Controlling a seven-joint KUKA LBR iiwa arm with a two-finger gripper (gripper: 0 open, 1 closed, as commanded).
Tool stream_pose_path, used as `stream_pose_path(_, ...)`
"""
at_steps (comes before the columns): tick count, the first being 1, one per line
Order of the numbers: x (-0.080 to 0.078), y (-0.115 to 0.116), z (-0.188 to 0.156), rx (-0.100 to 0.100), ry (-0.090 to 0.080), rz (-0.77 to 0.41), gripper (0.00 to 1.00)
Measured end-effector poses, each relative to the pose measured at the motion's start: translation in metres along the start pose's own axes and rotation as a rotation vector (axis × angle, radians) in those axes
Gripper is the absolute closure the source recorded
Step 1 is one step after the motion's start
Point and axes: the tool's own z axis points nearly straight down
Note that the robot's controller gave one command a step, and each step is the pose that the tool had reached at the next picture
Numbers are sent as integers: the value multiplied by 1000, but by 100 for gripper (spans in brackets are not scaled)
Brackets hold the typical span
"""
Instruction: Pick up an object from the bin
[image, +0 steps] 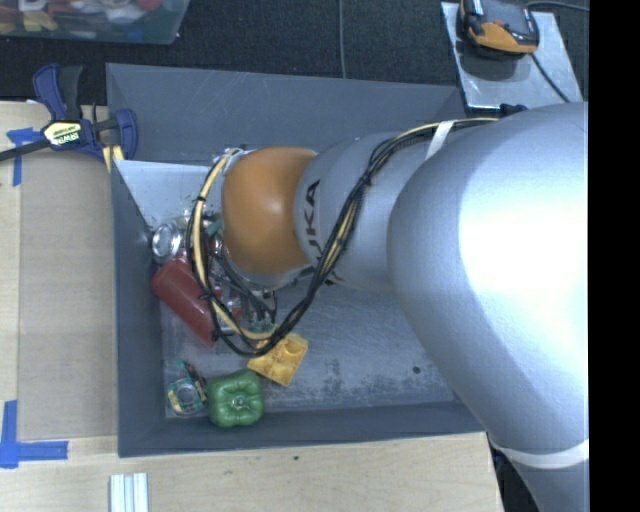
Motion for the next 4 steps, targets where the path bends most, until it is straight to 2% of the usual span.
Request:
stream_pose_path(3,-1,-3,-13,1,-6,3,100)
stream_pose_path(4,1,-4,-36,4,4,3,100)
